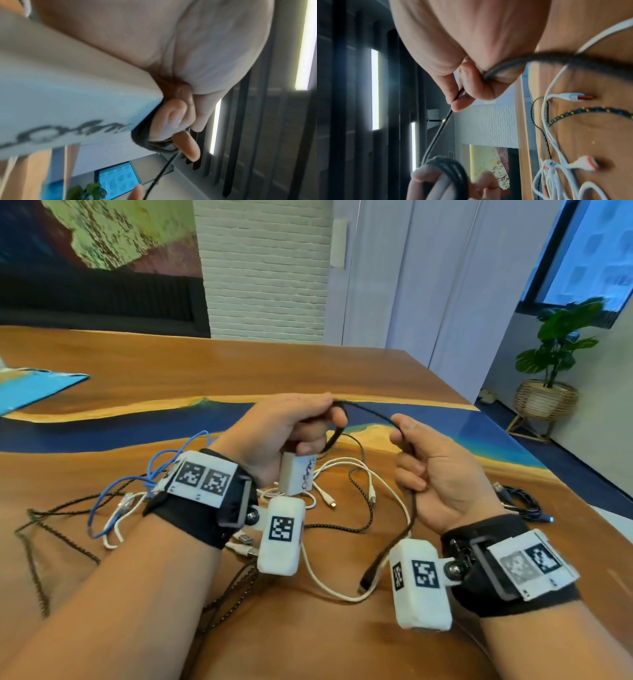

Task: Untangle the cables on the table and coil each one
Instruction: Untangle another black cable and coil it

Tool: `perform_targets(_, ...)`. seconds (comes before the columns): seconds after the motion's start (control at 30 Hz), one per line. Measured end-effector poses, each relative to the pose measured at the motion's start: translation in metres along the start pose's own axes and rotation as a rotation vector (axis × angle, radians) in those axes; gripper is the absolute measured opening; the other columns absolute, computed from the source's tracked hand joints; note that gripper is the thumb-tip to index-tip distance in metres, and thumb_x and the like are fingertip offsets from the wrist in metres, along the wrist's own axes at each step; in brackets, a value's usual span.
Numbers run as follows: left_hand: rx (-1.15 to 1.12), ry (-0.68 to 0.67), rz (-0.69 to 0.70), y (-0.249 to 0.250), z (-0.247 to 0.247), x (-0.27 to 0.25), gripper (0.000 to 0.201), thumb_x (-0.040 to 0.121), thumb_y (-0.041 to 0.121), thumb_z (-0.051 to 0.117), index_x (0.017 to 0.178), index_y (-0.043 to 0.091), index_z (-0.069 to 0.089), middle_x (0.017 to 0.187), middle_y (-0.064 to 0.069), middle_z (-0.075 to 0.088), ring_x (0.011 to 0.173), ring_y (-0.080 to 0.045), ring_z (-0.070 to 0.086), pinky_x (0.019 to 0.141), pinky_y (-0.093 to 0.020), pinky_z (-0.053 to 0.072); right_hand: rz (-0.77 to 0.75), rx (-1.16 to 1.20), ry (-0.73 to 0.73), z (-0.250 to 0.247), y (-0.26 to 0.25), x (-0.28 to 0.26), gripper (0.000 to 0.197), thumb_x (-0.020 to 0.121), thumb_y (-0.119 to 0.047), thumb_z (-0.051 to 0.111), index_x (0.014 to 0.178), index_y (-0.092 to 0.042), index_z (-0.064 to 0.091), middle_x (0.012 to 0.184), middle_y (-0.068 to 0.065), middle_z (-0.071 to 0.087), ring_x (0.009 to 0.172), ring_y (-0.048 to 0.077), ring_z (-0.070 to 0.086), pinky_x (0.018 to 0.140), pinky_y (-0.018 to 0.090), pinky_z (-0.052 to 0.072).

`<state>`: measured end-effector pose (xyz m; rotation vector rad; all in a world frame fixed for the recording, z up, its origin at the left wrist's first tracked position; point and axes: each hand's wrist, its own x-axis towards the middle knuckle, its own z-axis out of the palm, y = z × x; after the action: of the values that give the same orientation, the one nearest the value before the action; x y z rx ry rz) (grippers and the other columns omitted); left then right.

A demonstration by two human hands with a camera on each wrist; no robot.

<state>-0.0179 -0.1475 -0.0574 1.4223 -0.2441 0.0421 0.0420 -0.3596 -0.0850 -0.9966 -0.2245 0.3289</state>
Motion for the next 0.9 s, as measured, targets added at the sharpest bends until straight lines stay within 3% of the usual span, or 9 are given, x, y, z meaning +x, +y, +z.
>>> perform_targets(0.1, -0.22, -0.026, 0.079, 0.001, 0.004, -0.001, 0.032, 0.098, 0.023, 0.049, 0.112, 0.003, 0.07, 0.057, 0.008, 0.038, 0.054, -0.009, 0.041, 0.066, -0.03, 0.023, -0.034, -0.134, -0.013, -0.003, -0.004, -0.002, 0.014, 0.096, -0.015, 0.062, 0.103, -0.009, 0.073, 0.075, 0.002, 0.061, 0.047, 0.006, 0.032, 0.035, 0.016, 0.026)
perform_targets(0.23, -0.321, 0.098, 0.167, -0.002, 0.02, 0.004, 0.039, 0.097, 0.018, 0.049, 0.131, 0.006, 0.061, 0.082, 0.005, 0.069, 0.085, -0.014, 0.069, 0.091, -0.04, 0.04, -0.005, -0.355, -0.1, 0.007, 0.005, -0.009, 0.023, 0.098, -0.001, 0.058, 0.113, -0.011, 0.073, 0.083, 0.008, 0.07, 0.051, 0.009, 0.042, 0.035, 0.018, 0.03)
perform_targets(0.33, -0.296, 0.209, 0.146, -0.003, 0.03, 0.007, 0.035, 0.105, 0.013, 0.044, 0.135, 0.004, 0.059, 0.092, -0.001, 0.073, 0.094, -0.017, 0.072, 0.069, -0.028, 0.052, 0.021, -0.573, -0.209, 0.014, 0.016, -0.014, 0.027, 0.103, -0.007, 0.054, 0.115, -0.017, 0.075, 0.08, 0.009, 0.07, 0.044, 0.012, 0.032, 0.034, 0.018, 0.024)
perform_targets(0.4, -0.3, 0.261, 0.09, -0.002, 0.034, 0.006, 0.038, 0.108, 0.022, 0.041, 0.136, 0.002, 0.058, 0.091, -0.005, 0.072, 0.09, -0.018, 0.072, 0.056, -0.023, 0.053, 0.032, -0.607, -0.237, 0.016, 0.017, -0.015, 0.025, 0.105, -0.014, 0.053, 0.114, -0.019, 0.076, 0.072, 0.008, 0.064, 0.041, 0.011, 0.025, 0.035, 0.017, 0.021)
perform_targets(0.5, -0.302, 0.311, 0.088, -0.001, 0.03, 0.008, 0.045, 0.111, 0.031, 0.035, 0.135, 0.002, 0.059, 0.092, -0.006, 0.072, 0.084, -0.019, 0.071, 0.06, -0.023, 0.053, -0.045, -0.692, -0.248, 0.016, 0.012, -0.015, 0.026, 0.106, -0.025, 0.052, 0.117, -0.021, 0.075, 0.062, 0.003, 0.056, 0.04, 0.009, 0.028, 0.037, 0.018, 0.024)
perform_targets(0.6, -0.305, 0.317, 0.113, -0.003, 0.027, 0.009, 0.042, 0.111, 0.026, 0.035, 0.134, 0.001, 0.06, 0.091, -0.004, 0.073, 0.084, -0.018, 0.071, 0.071, -0.027, 0.05, -0.118, -0.817, -0.234, 0.014, 0.009, -0.015, 0.024, 0.104, -0.02, 0.055, 0.115, -0.02, 0.077, 0.055, -0.004, 0.047, 0.041, 0.003, 0.033, 0.041, 0.013, 0.029)
perform_targets(0.73, -0.266, 0.273, 0.117, -0.004, 0.033, 0.008, 0.033, 0.108, 0.017, 0.042, 0.131, 0.001, 0.06, 0.103, -0.009, 0.077, 0.095, -0.022, 0.074, 0.07, -0.024, 0.055, -0.14, -1.065, -0.279, 0.015, 0.013, -0.015, 0.02, 0.102, -0.026, 0.06, 0.105, -0.028, 0.08, 0.056, -0.017, 0.051, 0.053, 0.001, 0.041, 0.058, 0.016, 0.036)
perform_targets(0.83, 0.033, 0.214, -0.001, -0.011, 0.036, 0.008, 0.023, 0.107, 0.016, 0.048, 0.114, 0.008, 0.068, 0.102, -0.008, 0.078, 0.091, -0.022, 0.071, 0.073, -0.033, 0.059, -0.148, -1.063, -0.349, 0.016, 0.01, -0.018, 0.025, 0.102, -0.025, 0.061, 0.086, -0.024, 0.08, 0.054, -0.019, 0.051, 0.06, 0.0, 0.045, 0.063, 0.022, 0.038)
perform_targets(0.9, 0.274, 0.157, -0.075, -0.014, 0.03, 0.008, 0.024, 0.106, 0.018, 0.051, 0.108, 0.006, 0.072, 0.096, -0.008, 0.077, 0.086, -0.021, 0.067, 0.076, -0.037, 0.056, -0.152, -0.966, -0.357, 0.013, 0.001, -0.019, 0.02, 0.1, -0.016, 0.062, 0.093, -0.018, 0.081, 0.062, -0.025, 0.063, 0.074, -0.01, 0.058, 0.068, 0.01, 0.043)
